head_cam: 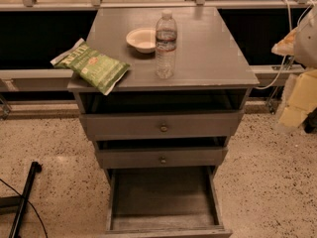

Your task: Place green jalapeno chip bag into bottom drawer

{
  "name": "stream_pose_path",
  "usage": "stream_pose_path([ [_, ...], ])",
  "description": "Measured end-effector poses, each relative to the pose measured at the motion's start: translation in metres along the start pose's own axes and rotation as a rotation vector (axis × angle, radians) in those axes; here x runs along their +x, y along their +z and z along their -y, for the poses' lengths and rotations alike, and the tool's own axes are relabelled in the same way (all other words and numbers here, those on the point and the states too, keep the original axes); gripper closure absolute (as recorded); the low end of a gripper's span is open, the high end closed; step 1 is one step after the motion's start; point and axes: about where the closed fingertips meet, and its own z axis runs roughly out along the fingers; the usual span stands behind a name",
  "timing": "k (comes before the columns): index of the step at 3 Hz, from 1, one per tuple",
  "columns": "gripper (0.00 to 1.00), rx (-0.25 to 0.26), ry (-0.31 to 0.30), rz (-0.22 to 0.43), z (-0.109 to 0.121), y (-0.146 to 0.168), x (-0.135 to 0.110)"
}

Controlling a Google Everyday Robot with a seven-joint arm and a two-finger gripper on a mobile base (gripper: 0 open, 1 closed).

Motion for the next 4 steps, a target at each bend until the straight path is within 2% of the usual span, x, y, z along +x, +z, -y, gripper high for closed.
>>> stream_pose_path([
  [1, 0.00, 0.000, 0.000, 0.000, 0.000, 0.000, 0.000],
  [2, 0.00, -0.001, -0.038, 0.060, 0.006, 0.010, -0.033],
  [4, 0.00, 0.039, -0.296, 0.177, 0.014, 0.016, -0.175],
])
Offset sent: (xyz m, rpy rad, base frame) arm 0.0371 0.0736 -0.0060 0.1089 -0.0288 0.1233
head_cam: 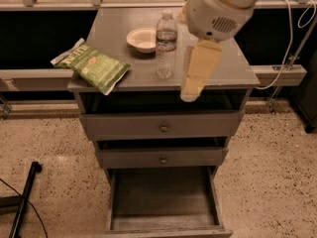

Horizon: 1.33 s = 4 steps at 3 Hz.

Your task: Place green jalapeno chip bag into bottom drawer

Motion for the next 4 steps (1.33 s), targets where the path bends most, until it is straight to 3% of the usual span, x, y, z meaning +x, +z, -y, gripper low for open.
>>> stream_pose_path([
  [1, 0.00, -0.009, -0.074, 0.028, 0.023, 0.030, -0.054],
  [2, 0.00, -0.034, -0.097, 0.030, 0.026, 0.094, -0.097],
  [4, 0.00, 0.009, -0.119, 0.026, 0.044, 0.110, -0.104],
])
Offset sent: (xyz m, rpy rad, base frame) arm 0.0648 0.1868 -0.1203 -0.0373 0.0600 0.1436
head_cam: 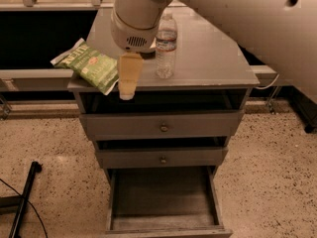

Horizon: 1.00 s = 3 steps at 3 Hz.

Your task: Place green jalapeno chip bag into bottom drawer

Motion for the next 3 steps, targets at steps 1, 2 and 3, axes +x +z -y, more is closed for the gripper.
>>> stream_pose_path([
  [1, 0.00, 0.066, 0.019, 0.001, 0.027, 0.033, -0.009],
  [2, 0.00, 0.114, 0.065, 0.036, 0.056, 0.067, -0.022],
  [3, 0.00, 0.085, 0.116, 0.094, 0.074, 0.103, -0.025],
])
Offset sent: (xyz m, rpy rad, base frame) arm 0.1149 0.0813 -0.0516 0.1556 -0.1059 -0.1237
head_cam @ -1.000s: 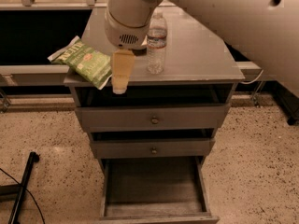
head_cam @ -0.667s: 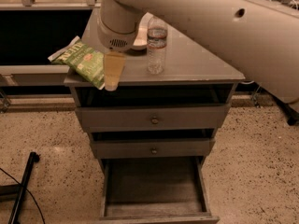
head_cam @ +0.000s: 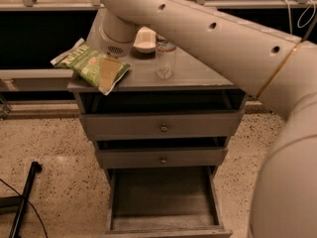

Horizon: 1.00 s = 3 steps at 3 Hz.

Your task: Place green jalapeno chip bag into bottom drawer

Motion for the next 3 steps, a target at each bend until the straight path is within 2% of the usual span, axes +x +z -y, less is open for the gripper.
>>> stream_pose_path([
  [2, 0.03, -0.176, 0.075, 0.124, 0.001, 0.065, -0.013],
  [3, 0.11, -0.227, 0.096, 0.187, -0.001, 0.078, -0.015],
])
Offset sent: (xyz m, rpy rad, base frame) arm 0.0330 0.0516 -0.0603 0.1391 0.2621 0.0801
